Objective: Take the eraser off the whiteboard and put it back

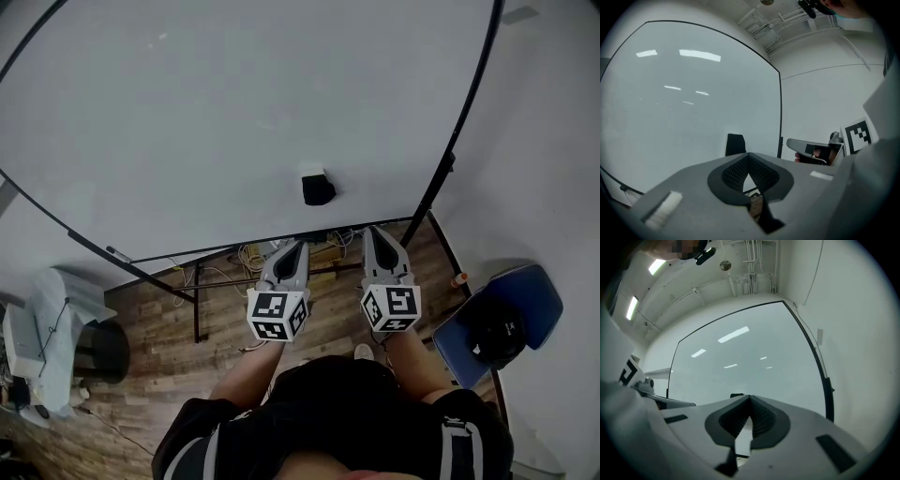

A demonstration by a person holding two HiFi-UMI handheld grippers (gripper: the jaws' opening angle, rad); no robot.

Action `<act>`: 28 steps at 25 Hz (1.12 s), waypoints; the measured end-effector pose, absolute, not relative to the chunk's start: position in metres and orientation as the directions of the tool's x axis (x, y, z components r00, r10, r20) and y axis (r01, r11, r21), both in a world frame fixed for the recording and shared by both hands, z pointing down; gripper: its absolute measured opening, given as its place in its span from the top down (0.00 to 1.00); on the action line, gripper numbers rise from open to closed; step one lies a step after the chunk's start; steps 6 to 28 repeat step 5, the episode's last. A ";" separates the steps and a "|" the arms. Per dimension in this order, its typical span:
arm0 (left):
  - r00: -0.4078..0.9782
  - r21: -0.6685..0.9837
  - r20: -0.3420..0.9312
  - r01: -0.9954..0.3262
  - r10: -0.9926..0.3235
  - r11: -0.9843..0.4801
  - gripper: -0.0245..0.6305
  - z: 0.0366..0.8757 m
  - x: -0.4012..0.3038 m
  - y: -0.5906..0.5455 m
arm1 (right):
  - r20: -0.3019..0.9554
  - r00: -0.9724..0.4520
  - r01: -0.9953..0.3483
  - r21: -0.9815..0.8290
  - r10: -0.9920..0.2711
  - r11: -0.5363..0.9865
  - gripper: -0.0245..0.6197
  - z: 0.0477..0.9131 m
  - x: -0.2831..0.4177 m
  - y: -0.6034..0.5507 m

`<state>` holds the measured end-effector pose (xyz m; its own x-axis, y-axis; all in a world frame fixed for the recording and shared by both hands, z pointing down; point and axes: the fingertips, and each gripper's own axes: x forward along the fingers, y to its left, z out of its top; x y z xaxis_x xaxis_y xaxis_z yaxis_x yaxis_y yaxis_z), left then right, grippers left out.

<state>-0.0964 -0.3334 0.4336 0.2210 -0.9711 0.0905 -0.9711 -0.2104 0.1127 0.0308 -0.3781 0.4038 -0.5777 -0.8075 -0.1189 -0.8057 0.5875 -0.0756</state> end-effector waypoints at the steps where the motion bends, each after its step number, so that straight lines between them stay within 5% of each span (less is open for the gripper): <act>1: 0.222 0.114 0.091 -0.971 -0.971 -0.211 0.95 0.434 -0.097 -0.334 | -0.116 -0.576 -0.807 -0.076 -0.809 0.586 0.95 0.404 0.030 -0.379; 28: 0.224 0.115 0.096 -0.970 -0.970 -0.213 0.95 0.438 -0.101 -0.333 | -0.111 -0.586 -0.800 -0.076 -0.803 0.595 0.95 0.406 0.024 -0.378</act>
